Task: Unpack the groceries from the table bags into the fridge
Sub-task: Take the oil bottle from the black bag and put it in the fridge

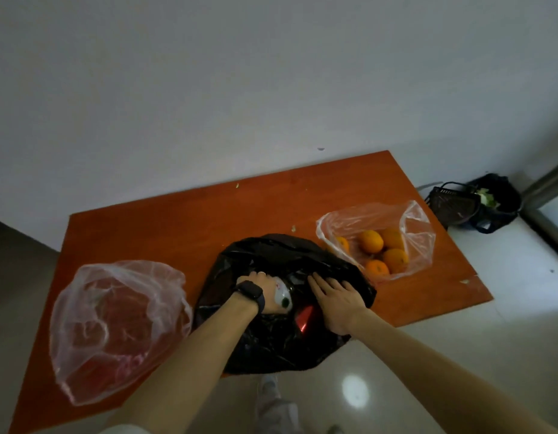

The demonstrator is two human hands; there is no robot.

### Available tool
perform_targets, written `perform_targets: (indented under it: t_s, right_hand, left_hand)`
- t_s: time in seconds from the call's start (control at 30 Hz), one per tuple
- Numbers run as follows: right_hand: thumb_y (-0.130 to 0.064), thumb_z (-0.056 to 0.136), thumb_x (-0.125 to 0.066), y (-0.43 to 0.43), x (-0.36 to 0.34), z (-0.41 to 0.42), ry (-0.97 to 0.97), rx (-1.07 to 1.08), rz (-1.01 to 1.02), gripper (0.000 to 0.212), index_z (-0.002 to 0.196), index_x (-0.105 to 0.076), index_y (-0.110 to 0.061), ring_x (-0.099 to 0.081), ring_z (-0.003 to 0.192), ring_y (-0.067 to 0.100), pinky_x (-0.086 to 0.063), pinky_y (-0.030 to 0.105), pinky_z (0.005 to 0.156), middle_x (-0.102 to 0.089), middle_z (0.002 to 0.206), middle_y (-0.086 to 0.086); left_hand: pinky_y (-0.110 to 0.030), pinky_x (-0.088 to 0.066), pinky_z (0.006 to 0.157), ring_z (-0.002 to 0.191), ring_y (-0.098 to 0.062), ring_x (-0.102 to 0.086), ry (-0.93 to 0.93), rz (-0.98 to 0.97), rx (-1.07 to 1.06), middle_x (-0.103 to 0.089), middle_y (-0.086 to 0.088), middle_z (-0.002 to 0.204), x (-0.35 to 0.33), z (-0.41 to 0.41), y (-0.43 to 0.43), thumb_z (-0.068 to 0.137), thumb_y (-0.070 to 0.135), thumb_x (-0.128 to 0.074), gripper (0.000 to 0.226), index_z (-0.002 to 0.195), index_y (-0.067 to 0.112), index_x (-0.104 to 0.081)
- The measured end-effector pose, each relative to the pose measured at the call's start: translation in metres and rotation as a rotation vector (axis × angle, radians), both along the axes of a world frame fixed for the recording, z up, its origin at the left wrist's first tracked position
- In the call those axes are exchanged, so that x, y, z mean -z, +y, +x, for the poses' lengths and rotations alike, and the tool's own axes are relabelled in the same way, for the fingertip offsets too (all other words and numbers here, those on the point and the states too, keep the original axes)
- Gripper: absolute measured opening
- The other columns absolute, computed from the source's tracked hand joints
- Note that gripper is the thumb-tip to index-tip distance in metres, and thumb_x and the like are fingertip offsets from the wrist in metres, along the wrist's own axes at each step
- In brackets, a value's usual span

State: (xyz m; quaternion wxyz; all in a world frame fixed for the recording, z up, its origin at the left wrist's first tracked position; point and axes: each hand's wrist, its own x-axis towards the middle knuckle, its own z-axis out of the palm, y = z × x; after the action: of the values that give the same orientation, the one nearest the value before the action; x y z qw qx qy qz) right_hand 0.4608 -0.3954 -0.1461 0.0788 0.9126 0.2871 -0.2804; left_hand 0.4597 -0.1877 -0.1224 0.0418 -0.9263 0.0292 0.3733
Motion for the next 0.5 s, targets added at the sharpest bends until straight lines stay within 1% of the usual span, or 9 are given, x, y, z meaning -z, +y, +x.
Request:
perform_targets:
  t_s: [0.07,0.13,0.2,0.3,0.43,0.5]
  right_hand:
    - [-0.034,0.096,-0.053,0.004,0.008,0.017,0.016,0.052,-0.032,0.088,0.16,0.006,-0.017,-0.009,0.152,0.026,-0.02,0.044,0.12,0.005,0.168,0.001]
    - [-0.036,0.095,-0.053,0.011,0.012,0.031,0.028,0.111,-0.023,0.084,0.16,-0.002,-0.017,-0.019,0.148,0.027,-0.028,0.044,0.115,-0.005,0.167,0.001]
    - [-0.035,0.096,-0.051,0.018,0.018,0.038,0.021,0.166,0.011,0.079,0.16,-0.008,-0.018,-0.027,0.142,0.03,-0.034,0.044,0.109,-0.014,0.164,0.001]
    - [-0.029,0.102,-0.042,0.029,0.027,0.042,-0.038,0.284,0.1,0.062,0.157,-0.017,-0.019,-0.035,0.134,0.033,-0.04,0.044,0.101,-0.021,0.16,0.002]
    - [-0.016,0.101,-0.048,0.031,0.032,0.047,-0.071,0.386,0.197,0.052,0.151,-0.03,-0.017,-0.039,0.132,0.035,-0.051,0.042,0.084,-0.026,0.156,0.004]
    - [-0.012,0.101,-0.049,0.03,0.034,0.049,-0.09,0.428,0.226,0.05,0.149,-0.034,-0.018,-0.039,0.134,0.033,-0.05,0.039,0.075,-0.029,0.155,0.003]
  left_hand:
    - [-0.049,-0.043,0.103,0.128,-0.034,-0.047,-0.027,0.02,0.05,-0.049,-0.014,0.141,0.013,0.007,0.004,0.072,0.091,-0.044,0.111,0.144,0.006,-0.04]
    - [-0.049,-0.039,0.106,0.129,-0.034,-0.043,-0.059,0.051,0.106,-0.048,-0.014,0.142,0.023,0.015,0.007,0.069,0.094,-0.041,0.116,0.144,0.005,-0.04]
    - [-0.047,-0.035,0.108,0.13,-0.034,-0.038,-0.108,0.094,0.165,-0.044,-0.014,0.143,0.03,0.023,0.008,0.069,0.095,-0.04,0.118,0.144,0.005,-0.04]
    - [-0.044,-0.037,0.105,0.125,-0.036,-0.04,-0.152,0.073,0.222,-0.041,-0.017,0.141,0.042,0.035,-0.001,0.066,0.096,-0.042,0.12,0.142,0.004,-0.041]
    - [-0.043,-0.04,0.1,0.121,-0.038,-0.047,-0.129,0.024,0.219,-0.043,-0.023,0.138,0.052,0.045,-0.014,0.065,0.094,-0.048,0.122,0.144,0.001,-0.035]
    - [-0.043,-0.041,0.098,0.12,-0.037,-0.05,-0.112,0.001,0.195,-0.046,-0.023,0.136,0.055,0.048,-0.018,0.064,0.092,-0.051,0.12,0.14,0.0,-0.037]
